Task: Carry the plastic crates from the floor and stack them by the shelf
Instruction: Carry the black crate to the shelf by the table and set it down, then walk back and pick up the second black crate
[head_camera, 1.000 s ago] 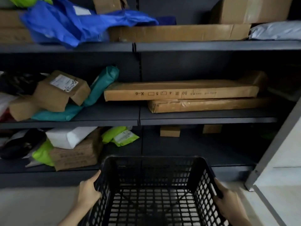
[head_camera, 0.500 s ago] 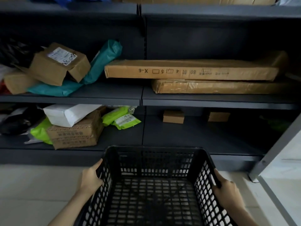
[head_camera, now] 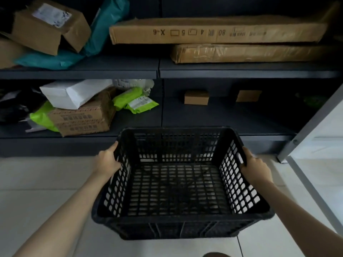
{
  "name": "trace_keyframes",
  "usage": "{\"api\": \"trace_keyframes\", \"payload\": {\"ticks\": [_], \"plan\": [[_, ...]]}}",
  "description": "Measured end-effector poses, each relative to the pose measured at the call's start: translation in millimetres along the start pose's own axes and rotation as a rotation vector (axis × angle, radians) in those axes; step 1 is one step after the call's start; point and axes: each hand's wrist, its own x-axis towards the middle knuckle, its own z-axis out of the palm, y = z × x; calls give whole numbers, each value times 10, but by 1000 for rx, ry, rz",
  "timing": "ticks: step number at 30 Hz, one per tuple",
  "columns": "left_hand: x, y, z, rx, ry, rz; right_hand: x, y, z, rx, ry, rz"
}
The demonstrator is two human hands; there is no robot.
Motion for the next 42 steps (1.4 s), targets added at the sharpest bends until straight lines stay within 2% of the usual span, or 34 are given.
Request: {"api": "trace_keyframes", "payload": {"ticks": [5, 7, 12, 16, 21, 24, 29, 31, 36, 42], "plan": [[87, -11, -195, 100, -96, 34, 30, -111, -168, -407, -92, -66], [139, 37, -409, 166, -106, 3, 19, -165, -358, -476, -130, -65], [106, 267, -1116, 251, -95, -25, -118, -599, -978, -392, -213, -56], [18, 658, -1992, 311, -180, 25, -195, -1106, -1808, -336, -302, -212], [-123, 1287, -3386, 342, -148, 141, -246, -1834, -3135, -318, -225, -429], [-210, 1641, -4356, 329, -79, 113, -243, -2317, -4090, -332, -187, -542], [-540, 2036, -5874, 306, 39, 76, -487, -3076, -5670, -259, -104, -592], [-746, 2130, -6342, 287, 47, 78, -738, -3342, -6133, -206, -125, -588], [-1313, 2264, -7172, 297, 27, 104, -1371, -3981, -6838, -149, -235, -607], [-1848, 2148, -8056, 315, 67, 119, -1866, -4702, -7427, -71, -125, -699]]}}
